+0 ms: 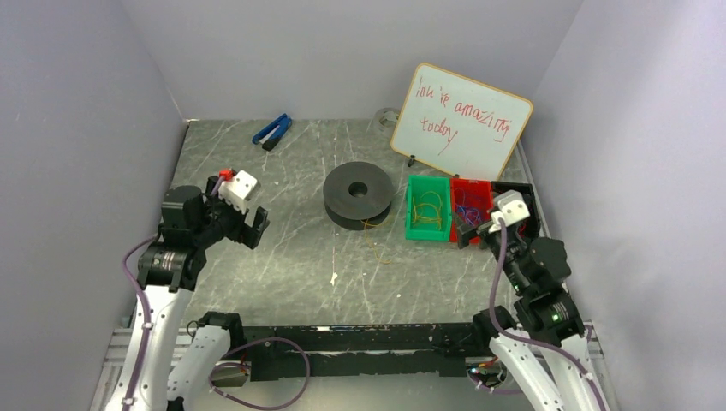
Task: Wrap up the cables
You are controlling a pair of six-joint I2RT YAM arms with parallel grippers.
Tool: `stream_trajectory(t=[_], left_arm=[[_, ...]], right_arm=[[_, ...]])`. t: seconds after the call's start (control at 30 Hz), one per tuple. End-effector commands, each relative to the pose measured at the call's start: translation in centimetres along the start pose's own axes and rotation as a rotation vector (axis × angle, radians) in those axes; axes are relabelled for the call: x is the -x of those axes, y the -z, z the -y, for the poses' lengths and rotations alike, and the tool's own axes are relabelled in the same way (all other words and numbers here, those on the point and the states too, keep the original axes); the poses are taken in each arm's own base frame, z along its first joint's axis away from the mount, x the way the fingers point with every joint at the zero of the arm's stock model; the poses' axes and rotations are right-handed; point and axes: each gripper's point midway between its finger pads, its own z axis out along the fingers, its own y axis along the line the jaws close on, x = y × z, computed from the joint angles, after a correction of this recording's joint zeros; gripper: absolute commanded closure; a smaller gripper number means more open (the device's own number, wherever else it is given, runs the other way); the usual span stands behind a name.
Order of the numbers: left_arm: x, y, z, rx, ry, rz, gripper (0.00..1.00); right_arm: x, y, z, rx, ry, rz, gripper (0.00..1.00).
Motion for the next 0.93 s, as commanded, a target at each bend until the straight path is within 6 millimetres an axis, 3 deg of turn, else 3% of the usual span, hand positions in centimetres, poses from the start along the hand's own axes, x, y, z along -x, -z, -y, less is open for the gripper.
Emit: stream_trajectory(t=[0.0, 0.27, 0.7, 0.9], left_arm=[[-0.5, 0.3, 1.3, -0.063, 0.025, 0.026, 0.06], [-1.1, 0.2, 1.1, -0.050, 0.034, 0.018, 0.08], [-1.4, -0.3, -0.4, 0.024, 0.054, 0.002, 0.07], [-1.4, -0.4, -0.6, 0.033, 0.069, 0.002, 0.07]], right_arm=[[0.9, 2.0, 2.7, -0.166, -0.094, 0.041, 0.01], [-1.4, 1.9, 2.0, -0.152, -0.104, -0.018, 0.01], [-1.8, 1.1, 1.9, -0.133, -0.074, -0.038, 0.01], [-2.4, 0.9, 3.4, -0.229, -0.062, -0.032, 0.01]])
